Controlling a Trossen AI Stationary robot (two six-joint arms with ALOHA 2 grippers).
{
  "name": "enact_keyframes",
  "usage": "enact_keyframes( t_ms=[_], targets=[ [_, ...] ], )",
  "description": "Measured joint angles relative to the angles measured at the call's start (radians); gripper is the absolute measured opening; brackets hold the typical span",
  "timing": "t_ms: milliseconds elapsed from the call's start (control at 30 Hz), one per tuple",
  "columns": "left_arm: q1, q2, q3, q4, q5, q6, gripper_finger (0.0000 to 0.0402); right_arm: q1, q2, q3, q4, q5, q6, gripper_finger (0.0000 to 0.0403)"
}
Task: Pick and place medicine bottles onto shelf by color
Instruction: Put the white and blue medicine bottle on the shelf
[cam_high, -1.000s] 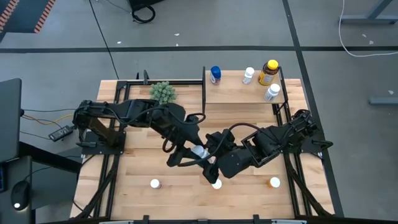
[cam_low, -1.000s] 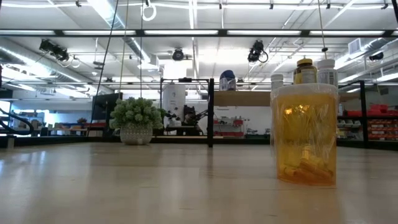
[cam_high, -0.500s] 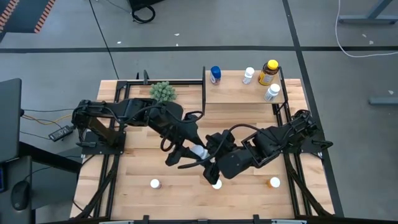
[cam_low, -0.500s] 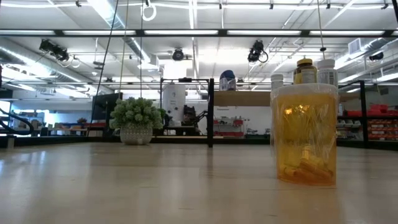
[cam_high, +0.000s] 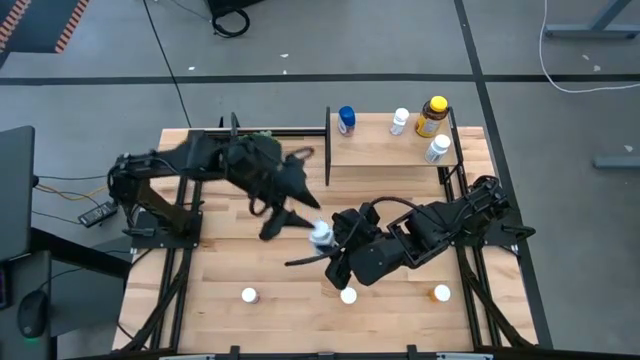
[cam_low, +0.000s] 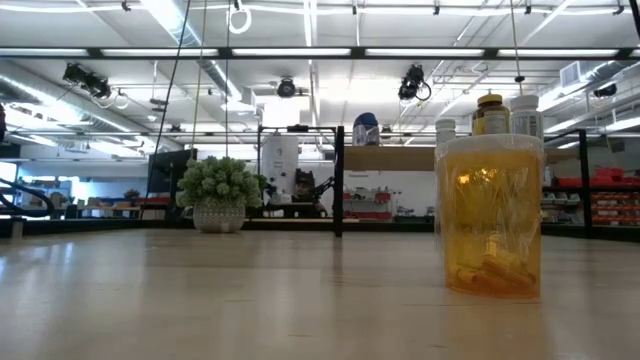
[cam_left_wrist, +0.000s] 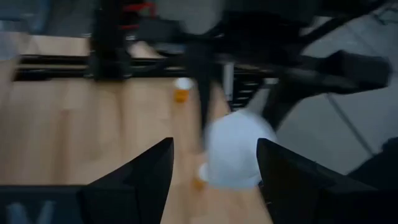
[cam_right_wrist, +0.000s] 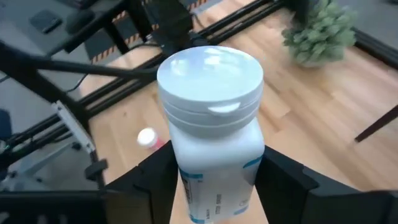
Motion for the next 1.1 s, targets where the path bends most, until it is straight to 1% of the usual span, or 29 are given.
enact_keyframes(
  t_ms=[100, 267, 367, 433, 600, 733, 867, 967, 1100],
  targets=[
    [0.044, -0.031, 0.002, -0.052, -0.016, 0.033, 0.0234, 0.001, 0.000, 0.000, -0.042, 0.066, 0.016, 0.0191],
    [0.127, -0.093, 0.002, -0.159, -0.084, 0.063, 0.0235, -0.018, 0.000, -0.001, -0.164, 0.203, 0.124, 0.0191],
    [0.176, -0.136, 0.002, -0.176, -0.108, 0.058, 0.0232, -0.041, 0.000, -0.001, -0.248, 0.316, 0.204, 0.0190],
    [0.201, -0.161, 0.002, -0.173, -0.112, 0.039, 0.0229, -0.070, 0.000, -0.001, -0.304, 0.367, 0.254, 0.0190],
    [0.235, -0.226, 0.002, -0.171, -0.111, 0.018, 0.0222, -0.167, 0.000, -0.036, -0.381, 0.380, 0.364, 0.0190],
    [0.243, -0.253, 0.002, -0.191, -0.114, 0.023, 0.0217, -0.244, -0.002, -0.100, -0.391, 0.377, 0.462, 0.0190],
    [0.244, -0.263, 0.002, -0.202, -0.121, 0.038, 0.0219, -0.321, 0.000, -0.187, -0.389, 0.362, 0.550, 0.0190],
    [0.245, -0.267, 0.002, -0.208, -0.145, 0.047, 0.0218, -0.370, 0.001, -0.276, -0.390, 0.342, 0.661, 0.0190],
    [0.249, -0.266, 0.002, -0.218, -0.189, 0.055, 0.0213, -0.420, 0.002, -0.365, -0.389, 0.342, 0.796, 0.0190]
  ],
)
